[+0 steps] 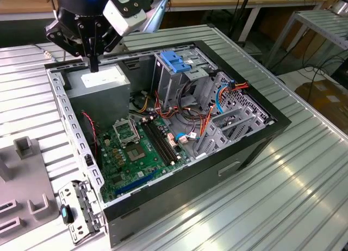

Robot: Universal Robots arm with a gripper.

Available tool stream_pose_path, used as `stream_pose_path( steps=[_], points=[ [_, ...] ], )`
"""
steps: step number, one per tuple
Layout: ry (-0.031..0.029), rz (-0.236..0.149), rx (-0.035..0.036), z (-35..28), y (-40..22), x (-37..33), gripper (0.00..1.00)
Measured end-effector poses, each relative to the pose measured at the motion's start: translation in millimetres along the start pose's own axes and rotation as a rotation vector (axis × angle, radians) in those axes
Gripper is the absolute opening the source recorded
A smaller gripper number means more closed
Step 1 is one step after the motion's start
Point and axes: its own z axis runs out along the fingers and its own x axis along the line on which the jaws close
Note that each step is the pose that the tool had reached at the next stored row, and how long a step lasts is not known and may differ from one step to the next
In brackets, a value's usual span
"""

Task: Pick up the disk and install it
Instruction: 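Reach for the disk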

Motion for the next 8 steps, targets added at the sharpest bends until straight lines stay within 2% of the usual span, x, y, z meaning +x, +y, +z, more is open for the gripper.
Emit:
stream_pose_path(
  steps=[8],
  points=[
    [0.0,0.0,0.0,-0.2,-0.7,10.0,0.11]
  ],
)
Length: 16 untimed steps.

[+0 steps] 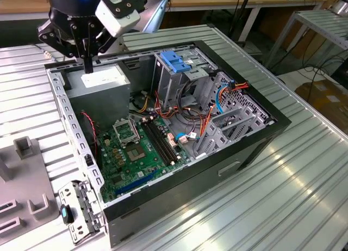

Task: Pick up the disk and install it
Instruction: 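Reach for the disk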

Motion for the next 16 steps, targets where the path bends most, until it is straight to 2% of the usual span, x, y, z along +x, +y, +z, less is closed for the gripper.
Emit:
stream_pose_path(
  steps=[5,7,16],
  points=[
    [0.0001,0.0,0.0,-0.1,-0.6,7.3,0.11],
    [0.0001,0.0,0.0,-0.2,-0.9,12.2,0.11],
    [0.0003,0.0,0.0,-0.4,-1.7,21.8,0.11]
  ],
)
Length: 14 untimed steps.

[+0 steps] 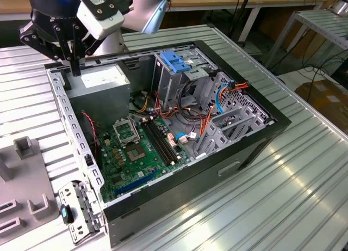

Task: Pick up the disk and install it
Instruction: 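Reach for the disk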

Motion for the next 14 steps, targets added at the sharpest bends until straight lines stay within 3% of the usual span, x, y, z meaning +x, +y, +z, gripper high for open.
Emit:
stream_pose_path(
  steps=[14],
  points=[
    [0.0005,0.0,0.0001,-0.2,-1.0,14.0,0.11]
  ],
)
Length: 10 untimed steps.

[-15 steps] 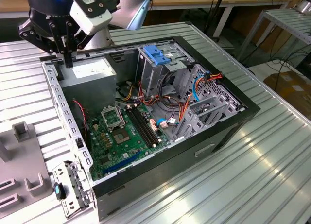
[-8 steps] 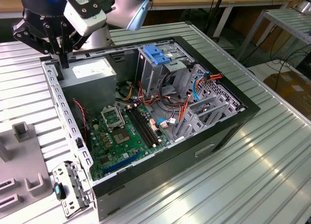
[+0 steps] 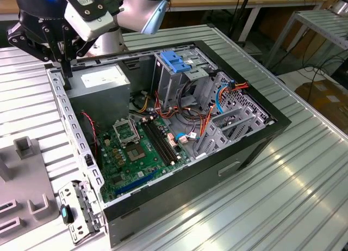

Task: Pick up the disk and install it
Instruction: 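Reach for the disk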

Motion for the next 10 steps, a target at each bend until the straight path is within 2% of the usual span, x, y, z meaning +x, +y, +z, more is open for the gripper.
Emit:
stream_pose_path(
  steps=[7,10],
  points=[
    [0.0002,0.0,-0.0001,-0.1,-0.6,7.6,0.11],
    [0.0002,0.0,-0.0001,-0.2,-1.0,14.0,0.11]
  ],
)
